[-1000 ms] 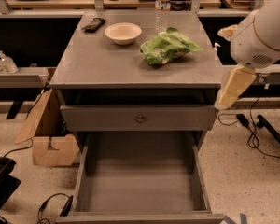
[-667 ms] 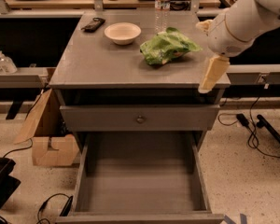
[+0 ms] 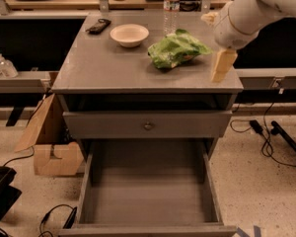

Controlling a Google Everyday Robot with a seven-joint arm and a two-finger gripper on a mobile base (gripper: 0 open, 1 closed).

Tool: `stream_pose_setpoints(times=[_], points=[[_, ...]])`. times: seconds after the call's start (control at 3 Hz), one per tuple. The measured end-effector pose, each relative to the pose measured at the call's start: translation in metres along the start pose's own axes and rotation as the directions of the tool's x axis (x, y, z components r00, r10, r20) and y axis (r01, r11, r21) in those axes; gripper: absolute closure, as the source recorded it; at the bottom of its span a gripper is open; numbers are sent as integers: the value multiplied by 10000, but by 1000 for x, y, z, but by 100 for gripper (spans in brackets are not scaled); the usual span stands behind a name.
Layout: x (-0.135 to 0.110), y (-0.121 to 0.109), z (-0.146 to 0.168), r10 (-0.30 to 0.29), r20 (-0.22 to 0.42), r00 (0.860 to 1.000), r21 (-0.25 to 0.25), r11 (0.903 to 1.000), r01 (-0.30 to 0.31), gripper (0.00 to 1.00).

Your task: Place green rice chip bag into middle drawer

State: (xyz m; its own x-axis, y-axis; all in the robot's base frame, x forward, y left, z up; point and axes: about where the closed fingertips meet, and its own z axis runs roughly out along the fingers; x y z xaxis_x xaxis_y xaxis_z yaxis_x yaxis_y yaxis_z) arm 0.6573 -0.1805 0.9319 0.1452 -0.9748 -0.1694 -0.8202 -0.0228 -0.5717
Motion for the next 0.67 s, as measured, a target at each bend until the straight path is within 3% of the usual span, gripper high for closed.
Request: stream_pose_setpoints(times=[0.33, 0.67], points=[[6, -53, 13, -856, -294, 9959, 628, 9942, 873, 0], [10, -109, 43, -1740, -934, 9803, 791, 9802, 1815, 0]])
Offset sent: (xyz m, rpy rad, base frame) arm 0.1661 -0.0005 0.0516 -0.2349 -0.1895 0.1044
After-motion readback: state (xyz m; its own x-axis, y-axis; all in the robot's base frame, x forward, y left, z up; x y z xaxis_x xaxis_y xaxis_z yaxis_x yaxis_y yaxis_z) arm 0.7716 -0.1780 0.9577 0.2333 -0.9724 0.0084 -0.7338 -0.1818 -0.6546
